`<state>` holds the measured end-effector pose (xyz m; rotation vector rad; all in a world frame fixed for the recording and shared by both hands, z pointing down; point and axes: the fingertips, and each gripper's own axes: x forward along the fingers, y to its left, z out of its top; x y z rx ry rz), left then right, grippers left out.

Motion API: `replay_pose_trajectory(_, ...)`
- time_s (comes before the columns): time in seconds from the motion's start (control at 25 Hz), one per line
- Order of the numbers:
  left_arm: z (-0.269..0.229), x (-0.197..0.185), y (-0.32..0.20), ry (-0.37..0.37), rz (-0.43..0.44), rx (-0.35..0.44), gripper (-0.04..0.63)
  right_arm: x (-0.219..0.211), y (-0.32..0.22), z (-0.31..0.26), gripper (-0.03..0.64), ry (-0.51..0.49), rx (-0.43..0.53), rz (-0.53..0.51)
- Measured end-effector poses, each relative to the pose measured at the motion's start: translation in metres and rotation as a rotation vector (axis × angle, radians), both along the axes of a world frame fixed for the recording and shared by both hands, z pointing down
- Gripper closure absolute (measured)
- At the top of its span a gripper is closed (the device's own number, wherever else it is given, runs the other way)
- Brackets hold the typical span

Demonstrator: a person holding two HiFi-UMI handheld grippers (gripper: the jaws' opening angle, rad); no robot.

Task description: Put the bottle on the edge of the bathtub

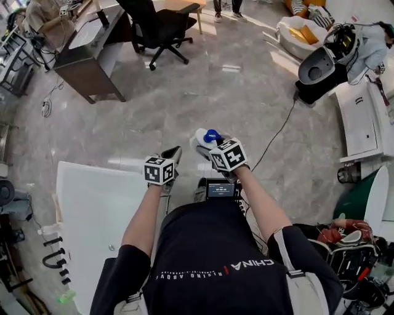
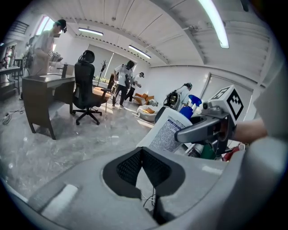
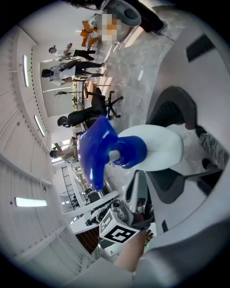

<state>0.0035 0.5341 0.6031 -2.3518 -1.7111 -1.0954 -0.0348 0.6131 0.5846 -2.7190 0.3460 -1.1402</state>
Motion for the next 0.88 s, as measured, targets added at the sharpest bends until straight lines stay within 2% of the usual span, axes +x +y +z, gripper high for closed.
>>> replay_pose_trajectory(0.24,-0.002,0.044,0.013,-0.008,-0.142,-0.016,0.584,0.049,0.020,0.005,0.348,0.003,0.008,-0.116)
replay_pose_trajectory(0.44,0.007,0.073,0.002,-0.005,-0.241,0.039,0.584,0.081,0.022,0.008,0.348,-0.004,0.027,-0.192)
replay_pose_trajectory(0.64,0.014,0.104,-0.006,0.003,-0.320,0.061,0.584,0.115,0.017,0.013,0.348,-0.011,0.040,-0.252)
replay_pose_trajectory(0.88,0.034,0.164,-0.011,-0.010,-0.412,0.103,0.584,0.176,0.014,0.018,0.348,-0.023,0.029,-0.331)
